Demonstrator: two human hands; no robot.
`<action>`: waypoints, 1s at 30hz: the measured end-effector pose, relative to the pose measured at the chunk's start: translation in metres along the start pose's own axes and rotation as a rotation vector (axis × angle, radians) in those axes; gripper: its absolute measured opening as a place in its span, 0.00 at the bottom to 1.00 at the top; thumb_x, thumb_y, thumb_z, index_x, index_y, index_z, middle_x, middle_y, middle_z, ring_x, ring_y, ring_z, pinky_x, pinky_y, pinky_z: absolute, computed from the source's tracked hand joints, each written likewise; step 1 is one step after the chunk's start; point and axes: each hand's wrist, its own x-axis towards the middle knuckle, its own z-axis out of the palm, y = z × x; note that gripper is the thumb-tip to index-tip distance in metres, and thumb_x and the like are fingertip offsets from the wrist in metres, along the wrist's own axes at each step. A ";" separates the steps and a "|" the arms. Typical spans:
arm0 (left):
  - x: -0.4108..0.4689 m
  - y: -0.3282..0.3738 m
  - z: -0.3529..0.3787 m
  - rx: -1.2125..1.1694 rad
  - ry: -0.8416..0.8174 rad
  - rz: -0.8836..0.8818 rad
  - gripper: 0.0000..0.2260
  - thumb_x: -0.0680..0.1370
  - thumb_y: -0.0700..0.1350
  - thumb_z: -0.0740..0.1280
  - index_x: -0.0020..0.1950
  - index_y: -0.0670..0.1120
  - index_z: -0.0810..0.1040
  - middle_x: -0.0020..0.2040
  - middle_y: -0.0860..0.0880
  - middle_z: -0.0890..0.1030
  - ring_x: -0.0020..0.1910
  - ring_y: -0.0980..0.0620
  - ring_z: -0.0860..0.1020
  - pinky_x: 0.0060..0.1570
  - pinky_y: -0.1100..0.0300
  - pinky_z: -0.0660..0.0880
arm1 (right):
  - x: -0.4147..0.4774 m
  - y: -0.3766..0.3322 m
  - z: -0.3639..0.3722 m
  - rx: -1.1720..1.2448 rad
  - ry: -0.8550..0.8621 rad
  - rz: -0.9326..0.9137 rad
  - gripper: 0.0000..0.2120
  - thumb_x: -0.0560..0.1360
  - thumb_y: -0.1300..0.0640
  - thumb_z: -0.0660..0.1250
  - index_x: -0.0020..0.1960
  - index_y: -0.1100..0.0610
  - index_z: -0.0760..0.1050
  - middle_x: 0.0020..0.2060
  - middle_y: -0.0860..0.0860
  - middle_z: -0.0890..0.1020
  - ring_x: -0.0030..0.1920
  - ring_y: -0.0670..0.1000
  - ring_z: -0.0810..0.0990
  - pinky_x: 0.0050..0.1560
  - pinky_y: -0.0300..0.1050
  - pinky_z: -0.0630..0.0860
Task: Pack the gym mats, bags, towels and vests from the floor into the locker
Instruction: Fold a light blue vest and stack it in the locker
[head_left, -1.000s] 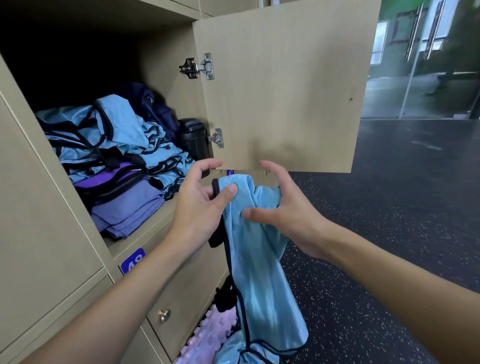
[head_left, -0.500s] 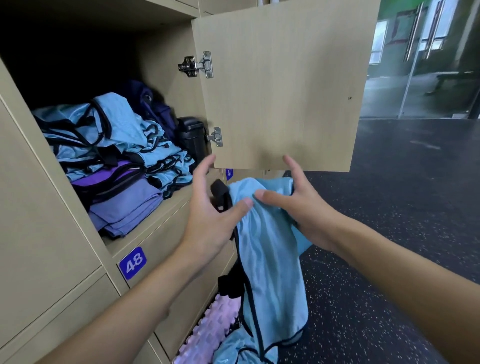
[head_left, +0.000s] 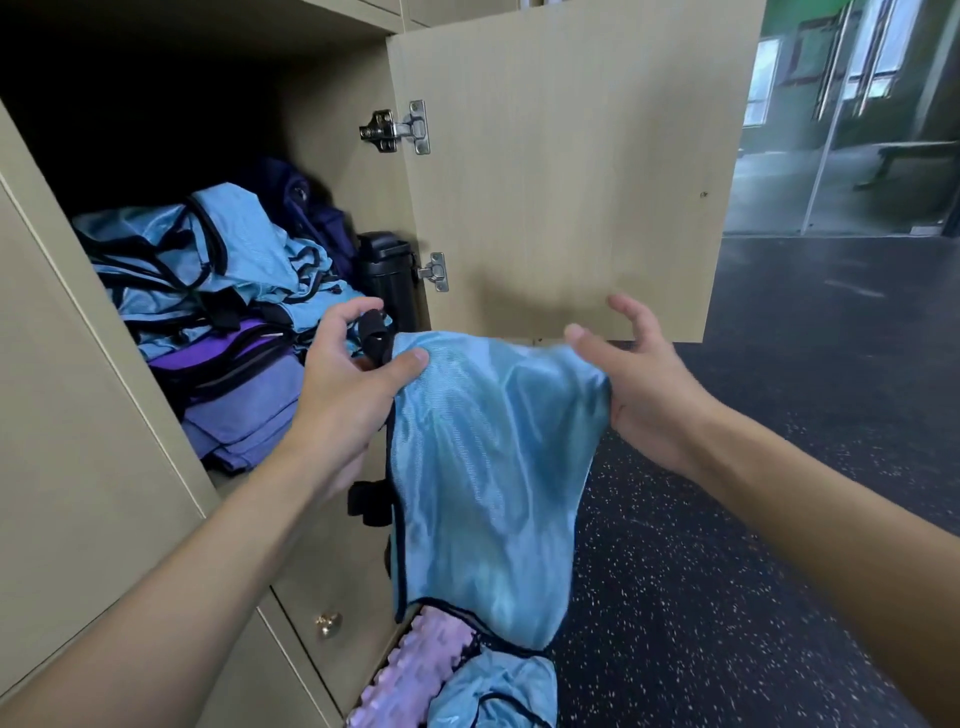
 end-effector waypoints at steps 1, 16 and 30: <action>0.000 0.000 0.000 -0.005 -0.015 -0.008 0.21 0.73 0.38 0.76 0.58 0.60 0.76 0.50 0.34 0.81 0.45 0.42 0.79 0.59 0.37 0.77 | -0.005 0.000 0.002 -0.001 -0.102 0.039 0.37 0.74 0.62 0.73 0.73 0.39 0.60 0.56 0.63 0.81 0.48 0.55 0.85 0.49 0.54 0.82; -0.001 -0.003 -0.006 -0.026 -0.058 -0.073 0.13 0.75 0.35 0.73 0.51 0.50 0.76 0.56 0.30 0.79 0.46 0.41 0.81 0.59 0.36 0.76 | -0.006 0.017 0.003 -0.337 -0.095 0.135 0.37 0.70 0.66 0.77 0.71 0.46 0.65 0.55 0.64 0.78 0.43 0.55 0.80 0.40 0.46 0.77; -0.019 0.000 0.016 -0.026 -0.255 -0.046 0.15 0.76 0.33 0.72 0.58 0.48 0.75 0.42 0.42 0.79 0.41 0.46 0.78 0.49 0.47 0.77 | -0.028 0.007 0.027 -0.649 -0.457 -0.166 0.14 0.71 0.58 0.78 0.54 0.58 0.81 0.43 0.52 0.85 0.43 0.49 0.84 0.48 0.43 0.81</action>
